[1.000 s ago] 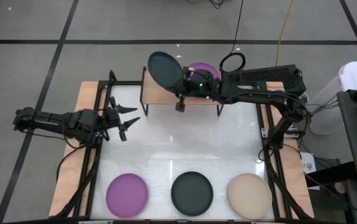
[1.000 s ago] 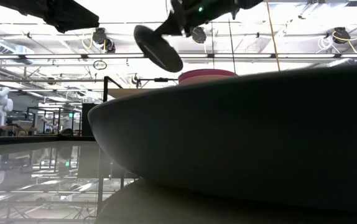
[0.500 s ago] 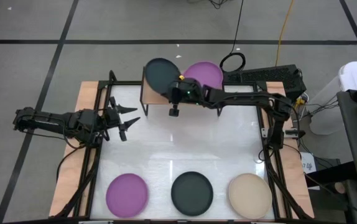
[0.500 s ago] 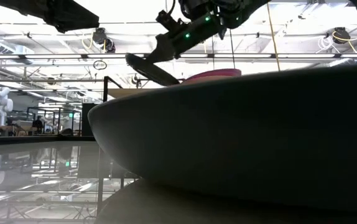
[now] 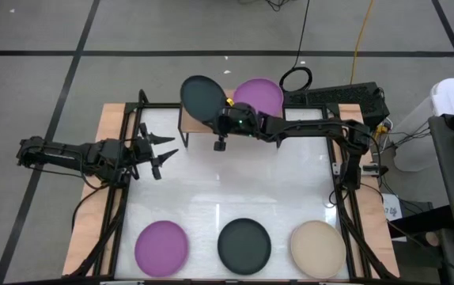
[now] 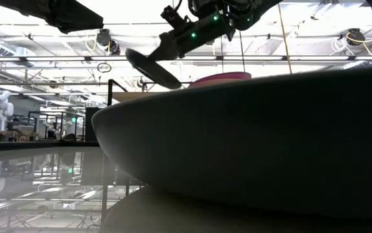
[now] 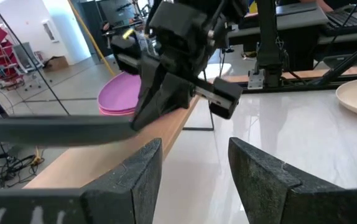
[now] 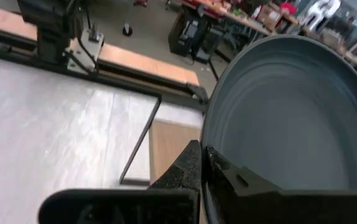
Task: Place and stack plates onto a shelf
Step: Put the top black plate on the shelf
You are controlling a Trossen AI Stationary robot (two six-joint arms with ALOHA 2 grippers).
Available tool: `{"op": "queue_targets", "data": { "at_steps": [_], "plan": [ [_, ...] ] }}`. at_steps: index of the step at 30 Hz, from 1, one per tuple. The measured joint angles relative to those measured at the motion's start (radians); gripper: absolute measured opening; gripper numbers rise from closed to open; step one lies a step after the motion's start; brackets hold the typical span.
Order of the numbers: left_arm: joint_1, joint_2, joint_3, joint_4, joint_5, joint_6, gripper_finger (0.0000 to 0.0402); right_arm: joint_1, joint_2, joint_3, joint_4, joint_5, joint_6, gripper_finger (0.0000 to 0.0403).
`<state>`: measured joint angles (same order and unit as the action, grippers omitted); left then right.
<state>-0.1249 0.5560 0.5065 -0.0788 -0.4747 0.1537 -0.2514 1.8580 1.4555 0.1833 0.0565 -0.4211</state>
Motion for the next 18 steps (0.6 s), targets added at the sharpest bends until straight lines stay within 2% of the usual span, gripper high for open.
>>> {"op": "queue_targets", "data": {
  "at_steps": [8,18],
  "plan": [
    [0.0,0.0,0.0,0.0,0.0,-0.001,0.0191,-0.023,0.0,-0.069,0.064,0.001,0.045,0.0002],
    [0.0,0.0,0.0,0.0,0.0,-0.004,0.0191,-0.022,0.0,-0.101,0.106,-0.006,0.042,0.003]
  ]
}}
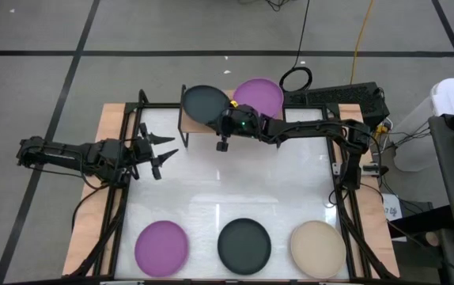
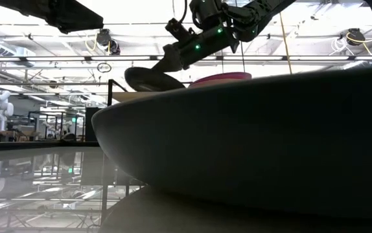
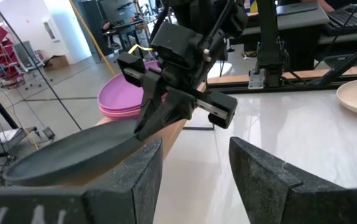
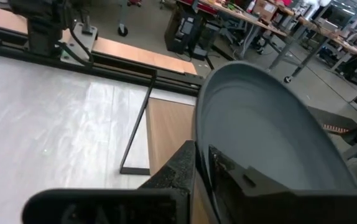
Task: Place and stack plates onto a shelf
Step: Put the top black plate on the shelf, then stack the purple plate on top of the black plate on the shelf
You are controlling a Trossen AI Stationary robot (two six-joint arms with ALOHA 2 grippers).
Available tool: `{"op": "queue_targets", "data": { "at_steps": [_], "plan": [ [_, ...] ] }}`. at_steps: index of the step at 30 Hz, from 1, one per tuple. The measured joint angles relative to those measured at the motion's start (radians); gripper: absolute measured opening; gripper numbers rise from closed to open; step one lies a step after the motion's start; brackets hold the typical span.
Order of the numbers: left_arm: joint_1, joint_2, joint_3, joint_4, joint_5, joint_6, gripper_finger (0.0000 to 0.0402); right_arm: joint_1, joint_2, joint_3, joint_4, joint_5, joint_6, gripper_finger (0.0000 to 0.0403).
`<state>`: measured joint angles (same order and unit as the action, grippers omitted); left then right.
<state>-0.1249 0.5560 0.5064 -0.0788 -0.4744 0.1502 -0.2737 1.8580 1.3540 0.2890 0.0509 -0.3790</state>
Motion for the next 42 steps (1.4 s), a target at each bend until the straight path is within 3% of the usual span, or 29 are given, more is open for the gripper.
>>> {"op": "queue_targets", "data": {
  "at_steps": [16,22,31,39,42],
  "plan": [
    [0.0,0.0,0.0,0.0,0.001,-0.025,0.0191,0.003,-0.002,0.0,0.015,0.0,0.024,0.0112],
    [0.0,0.0,0.0,-0.004,0.009,-0.068,0.0191,0.039,-0.069,-0.002,0.054,0.0,0.019,0.0127],
    [-0.002,0.032,0.0,-0.024,0.194,-0.111,0.0191,0.181,-0.258,-0.001,-0.071,-0.001,0.003,0.0123],
    [-0.002,0.181,0.0,0.03,0.223,-0.108,0.0191,0.316,-0.383,-0.001,-0.253,0.0,0.0,0.0123],
    [-0.002,0.246,0.002,0.06,0.307,-0.11,0.0191,0.363,-0.414,-0.009,-0.315,0.0,0.02,0.0123]
  ]
}}
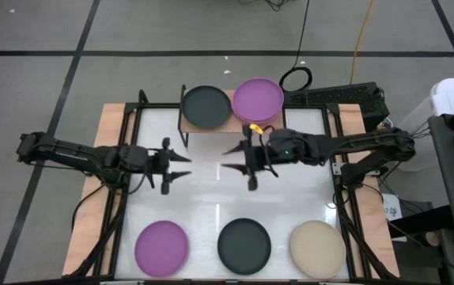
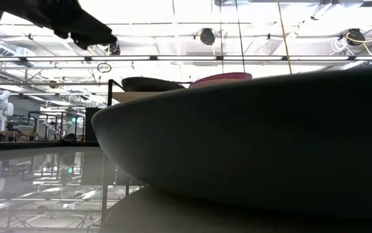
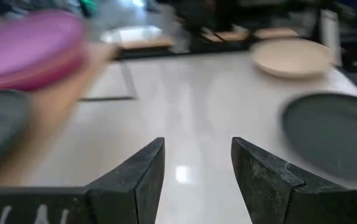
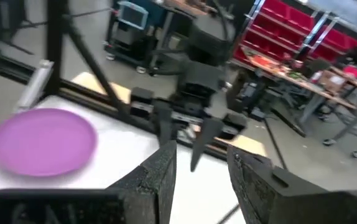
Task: Place and stack plates onto a shelf
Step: Stack the purple plate on top of the black plate on the shelf
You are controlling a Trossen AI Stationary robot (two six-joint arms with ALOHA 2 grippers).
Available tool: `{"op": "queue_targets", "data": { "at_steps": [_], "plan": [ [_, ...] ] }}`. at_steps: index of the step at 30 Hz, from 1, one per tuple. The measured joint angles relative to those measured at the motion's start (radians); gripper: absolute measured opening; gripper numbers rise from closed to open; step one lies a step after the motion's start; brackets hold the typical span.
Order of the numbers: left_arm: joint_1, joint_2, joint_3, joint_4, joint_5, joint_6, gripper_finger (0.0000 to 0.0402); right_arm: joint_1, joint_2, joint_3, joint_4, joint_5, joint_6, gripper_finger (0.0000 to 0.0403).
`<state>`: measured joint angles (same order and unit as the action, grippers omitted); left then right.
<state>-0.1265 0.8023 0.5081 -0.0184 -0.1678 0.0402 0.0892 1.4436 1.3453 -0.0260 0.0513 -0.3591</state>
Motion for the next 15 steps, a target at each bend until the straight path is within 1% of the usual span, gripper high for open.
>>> {"op": "queue_targets", "data": {
  "at_steps": [4,6,8,12,15],
  "plan": [
    [-0.011,0.083,0.032,-0.031,0.137,-0.027,0.0191,0.06,-0.046,-0.071,0.007,0.006,0.007,0.0123],
    [-0.026,0.124,0.064,-0.11,0.18,-0.046,0.0191,0.084,-0.072,-0.119,0.018,0.006,0.007,0.0123],
    [-0.043,0.169,0.103,-0.219,0.212,-0.082,0.0191,0.107,-0.102,-0.181,0.069,0.01,0.011,0.0123],
    [-0.083,0.27,0.175,-0.416,0.288,-0.144,0.0191,0.147,-0.173,-0.326,0.231,0.118,0.008,0.0123],
    [-0.121,0.347,0.196,-0.502,0.379,-0.179,0.0191,0.166,-0.222,-0.438,0.383,0.191,0.006,0.0123]
  ]
}}
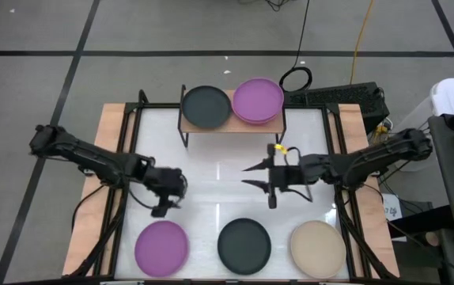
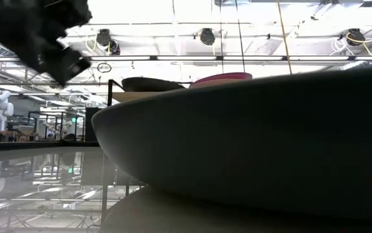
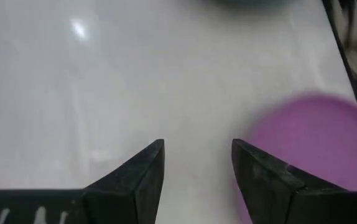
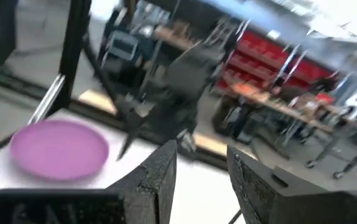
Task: Place and stack plates onto a shelf
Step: Stack the purple plate on top of the black plate on the shelf
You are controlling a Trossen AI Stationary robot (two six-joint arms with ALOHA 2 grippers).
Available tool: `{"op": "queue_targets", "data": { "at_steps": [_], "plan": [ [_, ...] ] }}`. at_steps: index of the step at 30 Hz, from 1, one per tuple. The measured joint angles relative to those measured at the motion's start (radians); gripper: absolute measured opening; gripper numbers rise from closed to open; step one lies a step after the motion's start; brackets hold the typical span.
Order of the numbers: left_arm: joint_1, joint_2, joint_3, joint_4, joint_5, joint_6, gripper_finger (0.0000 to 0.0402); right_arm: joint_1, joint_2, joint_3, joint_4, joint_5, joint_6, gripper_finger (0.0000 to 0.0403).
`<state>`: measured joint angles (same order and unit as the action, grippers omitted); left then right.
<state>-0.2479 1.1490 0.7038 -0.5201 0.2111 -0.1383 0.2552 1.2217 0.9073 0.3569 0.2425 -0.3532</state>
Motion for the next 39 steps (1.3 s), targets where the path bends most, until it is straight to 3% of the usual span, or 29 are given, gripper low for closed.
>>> {"op": "queue_targets", "data": {
  "at_steps": [5,9,20,33,39],
  "plan": [
    [-0.077,0.103,0.001,-0.092,0.088,-0.052,0.0191,0.01,-0.062,-0.171,0.298,0.019,-0.004,0.0123],
    [-0.13,0.152,0.001,-0.084,0.095,-0.059,0.0191,0.013,-0.102,-0.237,0.389,0.019,-0.002,0.0123],
    [-0.165,0.216,0.001,-0.017,0.018,-0.093,0.0191,0.036,-0.121,-0.249,0.396,0.017,0.023,0.0123],
    [-0.207,0.32,-0.003,0.022,0.015,-0.107,0.0189,0.035,-0.121,-0.25,0.394,0.018,0.056,0.0123],
    [-0.206,0.318,-0.003,0.019,0.023,-0.103,0.0117,0.035,-0.121,-0.25,0.392,0.018,0.087,0.0123]
  ]
}}
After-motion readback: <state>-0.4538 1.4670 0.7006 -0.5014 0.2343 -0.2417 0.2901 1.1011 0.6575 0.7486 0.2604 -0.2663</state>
